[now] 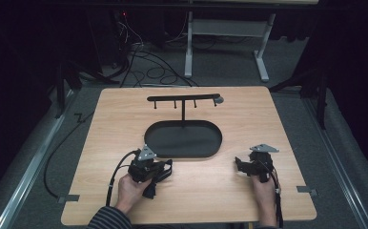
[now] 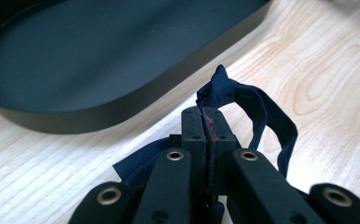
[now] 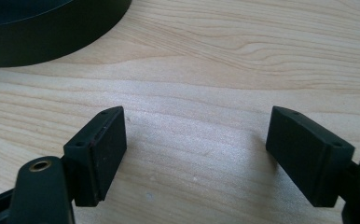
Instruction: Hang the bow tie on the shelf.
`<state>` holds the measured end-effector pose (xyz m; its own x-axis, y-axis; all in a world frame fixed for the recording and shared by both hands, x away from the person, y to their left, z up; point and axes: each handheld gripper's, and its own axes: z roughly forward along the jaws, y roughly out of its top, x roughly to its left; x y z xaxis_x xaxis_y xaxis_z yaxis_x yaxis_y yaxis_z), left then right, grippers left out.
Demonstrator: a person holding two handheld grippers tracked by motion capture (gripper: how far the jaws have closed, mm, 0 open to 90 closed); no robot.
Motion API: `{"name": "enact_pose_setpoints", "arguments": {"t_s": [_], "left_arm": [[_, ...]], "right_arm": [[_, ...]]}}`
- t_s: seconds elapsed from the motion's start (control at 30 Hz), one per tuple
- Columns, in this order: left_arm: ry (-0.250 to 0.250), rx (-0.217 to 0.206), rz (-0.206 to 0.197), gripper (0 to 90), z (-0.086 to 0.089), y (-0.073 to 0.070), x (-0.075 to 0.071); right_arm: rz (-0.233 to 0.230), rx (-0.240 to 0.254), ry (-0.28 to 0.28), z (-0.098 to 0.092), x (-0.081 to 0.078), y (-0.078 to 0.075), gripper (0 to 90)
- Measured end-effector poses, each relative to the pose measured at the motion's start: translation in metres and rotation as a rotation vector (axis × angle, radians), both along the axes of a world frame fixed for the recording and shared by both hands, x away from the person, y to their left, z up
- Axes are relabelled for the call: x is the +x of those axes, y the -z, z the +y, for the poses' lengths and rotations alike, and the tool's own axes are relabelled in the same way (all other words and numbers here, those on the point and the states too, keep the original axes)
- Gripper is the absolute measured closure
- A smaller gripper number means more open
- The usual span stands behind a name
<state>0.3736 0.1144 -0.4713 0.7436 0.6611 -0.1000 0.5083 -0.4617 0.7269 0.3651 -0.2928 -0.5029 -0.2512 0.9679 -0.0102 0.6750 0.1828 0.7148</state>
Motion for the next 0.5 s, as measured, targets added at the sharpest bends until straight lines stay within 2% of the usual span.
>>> {"name": "enact_pose_setpoints", "arguments": {"t_s": [0.03,0.07,0.13,0.2,0.33,0.47,0.5], "left_arm": [[0.0,0.0,0.0,88.3,0.0,0.0,0.0],[-0.009,-0.005,-0.021,88.3,0.002,-0.003,-0.002],[-0.023,-0.037,-0.035,88.3,0.006,-0.003,-0.006],[-0.031,-0.065,-0.021,88.3,0.01,-0.002,-0.009],[-0.029,-0.06,-0.013,88.3,0.014,-0.004,-0.009],[-0.041,-0.079,-0.043,88.3,0.023,-0.016,-0.008],[-0.052,-0.099,-0.057,88.4,0.029,-0.023,-0.009]], "right_arm": [[0.0,0.0,0.0,0.0,0.0,0.0,21.1],[0.001,0.0,0.0,0.0,0.001,0.0,21.1],[0.002,-0.003,-0.003,0.0,0.001,0.0,21.1],[0.003,-0.006,-0.008,0.0,0.001,0.0,21.1],[0.003,-0.006,-0.008,0.0,0.001,0.0,21.1],[0.001,-0.006,-0.005,0.0,0.001,0.0,21.2],[0.002,-0.006,-0.005,0.0,0.001,0.0,21.1]]}}
